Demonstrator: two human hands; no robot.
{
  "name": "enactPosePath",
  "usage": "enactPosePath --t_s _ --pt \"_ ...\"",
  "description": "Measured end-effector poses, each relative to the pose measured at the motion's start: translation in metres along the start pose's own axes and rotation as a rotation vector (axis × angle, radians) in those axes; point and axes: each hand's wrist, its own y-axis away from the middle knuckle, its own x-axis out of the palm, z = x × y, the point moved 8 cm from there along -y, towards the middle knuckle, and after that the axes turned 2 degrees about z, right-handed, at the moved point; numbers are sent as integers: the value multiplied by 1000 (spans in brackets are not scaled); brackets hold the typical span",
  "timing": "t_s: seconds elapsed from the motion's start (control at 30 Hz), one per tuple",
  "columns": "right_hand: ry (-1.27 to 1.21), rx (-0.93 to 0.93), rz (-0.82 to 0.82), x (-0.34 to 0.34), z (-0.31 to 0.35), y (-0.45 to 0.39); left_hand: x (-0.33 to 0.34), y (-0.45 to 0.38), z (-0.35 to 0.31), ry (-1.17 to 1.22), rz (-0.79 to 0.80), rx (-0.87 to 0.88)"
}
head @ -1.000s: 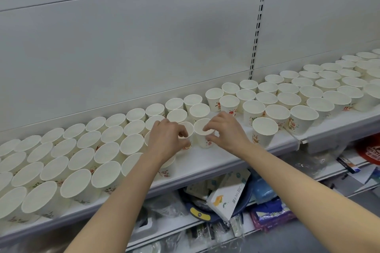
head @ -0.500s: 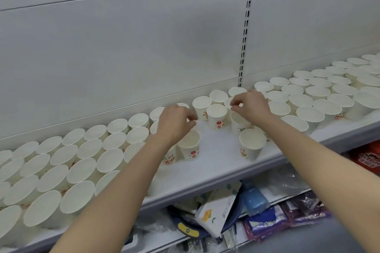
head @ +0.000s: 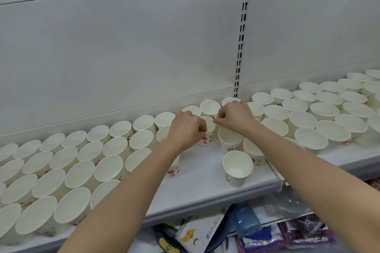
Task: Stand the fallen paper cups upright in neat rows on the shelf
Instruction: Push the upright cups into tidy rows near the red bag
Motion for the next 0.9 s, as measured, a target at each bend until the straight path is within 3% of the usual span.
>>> enactPosePath --t_s 0.3,0.4,0.47,0.57,0.73,0.9 --pt "-130 -2 -94 -22 -11 -15 -9 31 1 17 175 36" --pt "-127 -87 -102 -21 0 -27 -9 37 13 213 283 -37" --pt "-74 -130 -59 -12 10 -35 -22 23 30 383 158 -138" --pt "45 -144 18 3 20 -44 -35 -6 51 203 -33 -235" --pt "139 -176 28 14 33 -46 -2 -33 40 -144 65 -170" --pt "162 -240 -40 17 34 -43 0 -29 48 -227 12 -171"
